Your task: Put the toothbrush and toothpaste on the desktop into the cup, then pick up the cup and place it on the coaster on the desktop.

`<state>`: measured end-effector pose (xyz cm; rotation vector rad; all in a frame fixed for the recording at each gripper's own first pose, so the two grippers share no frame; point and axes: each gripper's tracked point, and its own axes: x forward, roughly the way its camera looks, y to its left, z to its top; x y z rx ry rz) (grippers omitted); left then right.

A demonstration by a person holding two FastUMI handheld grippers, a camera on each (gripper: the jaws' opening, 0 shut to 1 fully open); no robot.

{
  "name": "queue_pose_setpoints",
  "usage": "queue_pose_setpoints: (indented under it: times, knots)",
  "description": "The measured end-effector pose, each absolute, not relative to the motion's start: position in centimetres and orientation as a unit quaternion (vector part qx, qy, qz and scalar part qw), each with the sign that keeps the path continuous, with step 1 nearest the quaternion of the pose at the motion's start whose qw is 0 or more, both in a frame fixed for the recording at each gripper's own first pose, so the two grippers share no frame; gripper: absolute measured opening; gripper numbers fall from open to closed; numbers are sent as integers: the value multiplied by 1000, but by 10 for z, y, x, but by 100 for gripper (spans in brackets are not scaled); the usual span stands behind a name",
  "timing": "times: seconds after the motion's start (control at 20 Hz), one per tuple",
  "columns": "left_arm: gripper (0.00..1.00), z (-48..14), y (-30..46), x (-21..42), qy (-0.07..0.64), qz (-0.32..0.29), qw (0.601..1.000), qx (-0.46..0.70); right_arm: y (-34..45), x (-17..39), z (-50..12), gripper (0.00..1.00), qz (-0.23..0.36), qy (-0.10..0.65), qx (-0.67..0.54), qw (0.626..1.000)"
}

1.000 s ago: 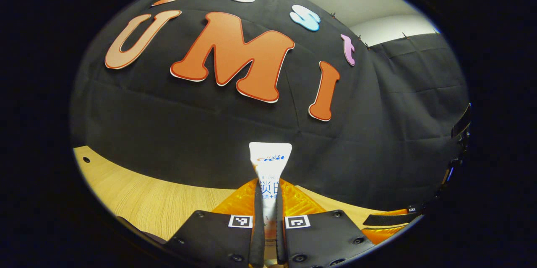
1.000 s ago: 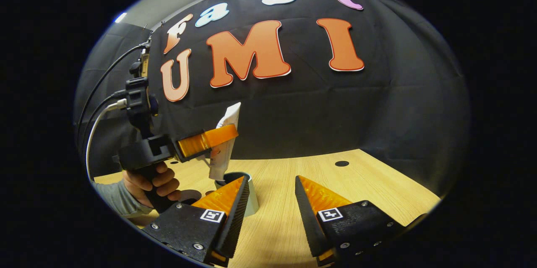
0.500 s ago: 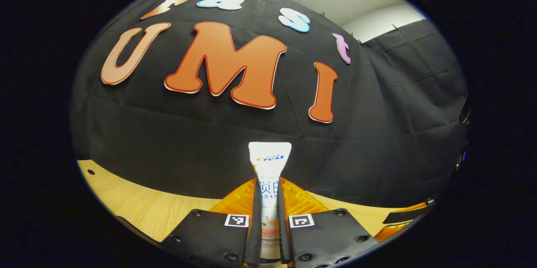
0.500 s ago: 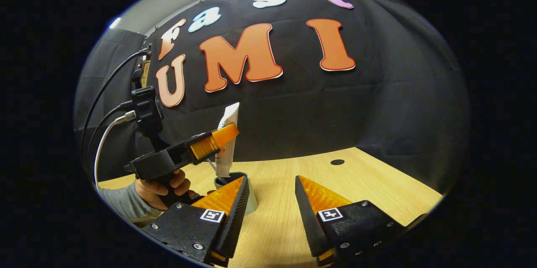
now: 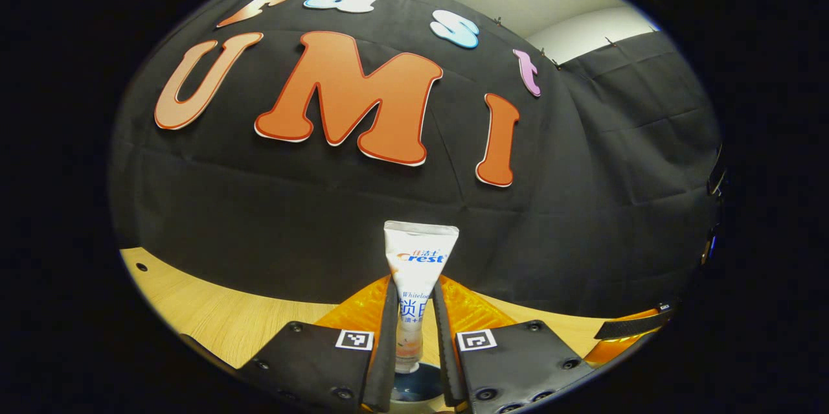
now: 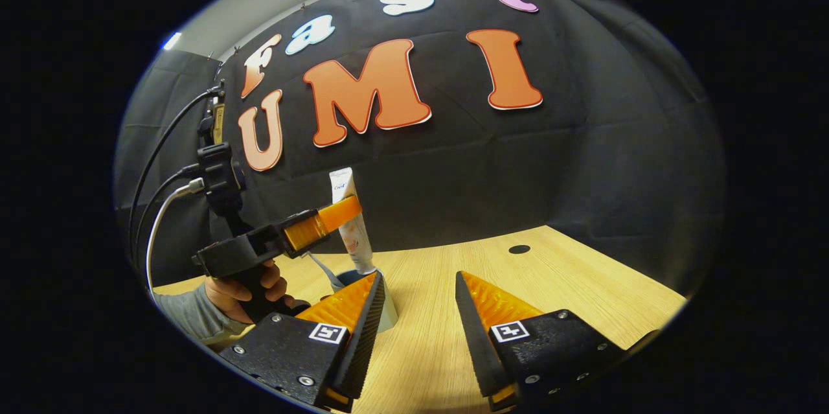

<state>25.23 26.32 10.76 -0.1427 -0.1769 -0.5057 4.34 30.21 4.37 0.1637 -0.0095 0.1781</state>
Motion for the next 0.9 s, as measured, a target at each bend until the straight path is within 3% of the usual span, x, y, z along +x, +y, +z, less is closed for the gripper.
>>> queue_pose_setpoints:
  times: [0.3,0.4,0.55,0.8,0.85,0.9]
  knots:
    - [34,93,257,246,-59,-272,959,-52,305,41,45,66,91,-4,84,992]
    - [38,93,258,241,-55,-277,958,-46,306,42,43,66,90,2,85,992]
    - [59,97,265,236,-60,-274,959,-32,312,42,43,66,96,9,89,991]
    - [63,137,289,221,-114,-257,959,-15,332,41,46,69,108,21,80,991]
    - [72,142,293,220,-119,-255,960,-12,337,42,45,70,111,27,77,991]
    - [74,147,303,215,-124,-247,961,-10,343,42,45,70,114,32,72,990]
